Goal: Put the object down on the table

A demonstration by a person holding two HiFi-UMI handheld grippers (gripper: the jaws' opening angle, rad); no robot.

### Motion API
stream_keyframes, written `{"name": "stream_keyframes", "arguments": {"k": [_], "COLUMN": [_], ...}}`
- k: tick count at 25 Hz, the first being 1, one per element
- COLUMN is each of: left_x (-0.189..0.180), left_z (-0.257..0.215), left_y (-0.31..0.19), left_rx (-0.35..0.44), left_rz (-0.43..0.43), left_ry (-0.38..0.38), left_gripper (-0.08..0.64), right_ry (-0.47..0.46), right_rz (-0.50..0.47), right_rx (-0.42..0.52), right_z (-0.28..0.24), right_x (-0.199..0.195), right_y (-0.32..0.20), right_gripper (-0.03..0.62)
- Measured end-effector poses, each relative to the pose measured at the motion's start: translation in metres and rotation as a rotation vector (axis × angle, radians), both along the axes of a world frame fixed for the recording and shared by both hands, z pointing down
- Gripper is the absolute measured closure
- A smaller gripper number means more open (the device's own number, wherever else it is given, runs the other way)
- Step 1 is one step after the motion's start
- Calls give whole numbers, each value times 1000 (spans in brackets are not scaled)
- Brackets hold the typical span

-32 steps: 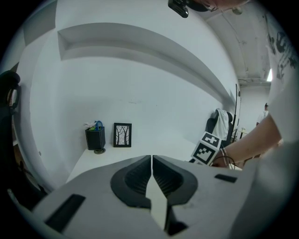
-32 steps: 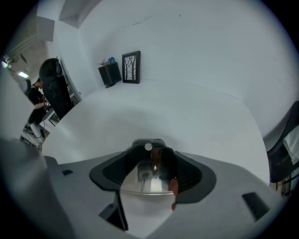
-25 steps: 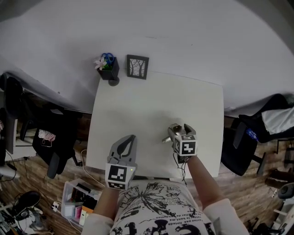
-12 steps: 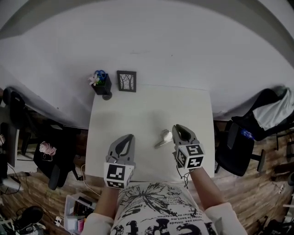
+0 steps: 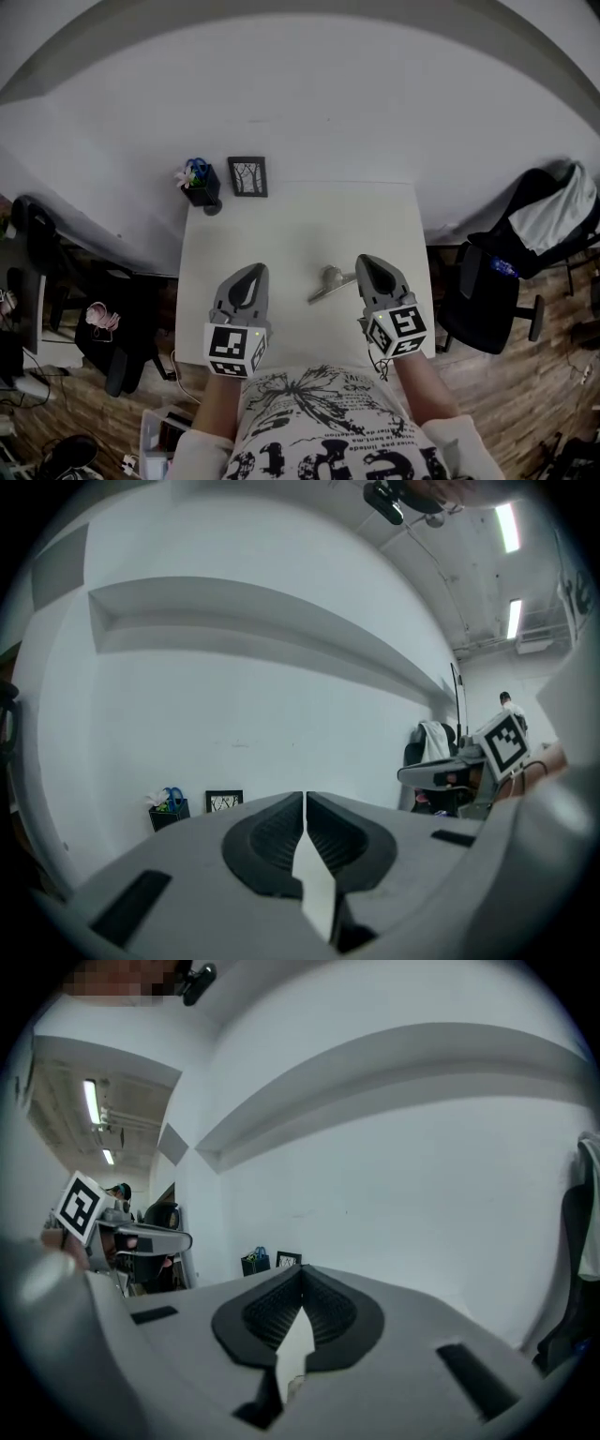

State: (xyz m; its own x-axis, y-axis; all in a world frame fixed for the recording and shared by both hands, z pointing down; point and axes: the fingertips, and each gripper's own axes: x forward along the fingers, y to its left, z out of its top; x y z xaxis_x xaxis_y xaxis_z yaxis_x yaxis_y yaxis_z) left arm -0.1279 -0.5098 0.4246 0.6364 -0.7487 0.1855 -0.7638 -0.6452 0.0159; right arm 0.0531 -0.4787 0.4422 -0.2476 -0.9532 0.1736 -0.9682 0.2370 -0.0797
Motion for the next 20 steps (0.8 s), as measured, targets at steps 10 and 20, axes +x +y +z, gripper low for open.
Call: {"name": "stream_keyframes", "arguments": {"k": [10,20], "left_x": [11,4], "left_z": [-11,-11], "left_y": [13,24], "left_rx": [27,26], "left_rz": [8,-18], "left_ry": [-1,3], "left_gripper": [548,548], "right_ry": [2,38], "right_rz": [-66,-20], "right_rx": [16,24], "right_z": [-6,-11], "right_x": [-5,-6], "right_y": [10,11], "right_gripper": [601,601]}}
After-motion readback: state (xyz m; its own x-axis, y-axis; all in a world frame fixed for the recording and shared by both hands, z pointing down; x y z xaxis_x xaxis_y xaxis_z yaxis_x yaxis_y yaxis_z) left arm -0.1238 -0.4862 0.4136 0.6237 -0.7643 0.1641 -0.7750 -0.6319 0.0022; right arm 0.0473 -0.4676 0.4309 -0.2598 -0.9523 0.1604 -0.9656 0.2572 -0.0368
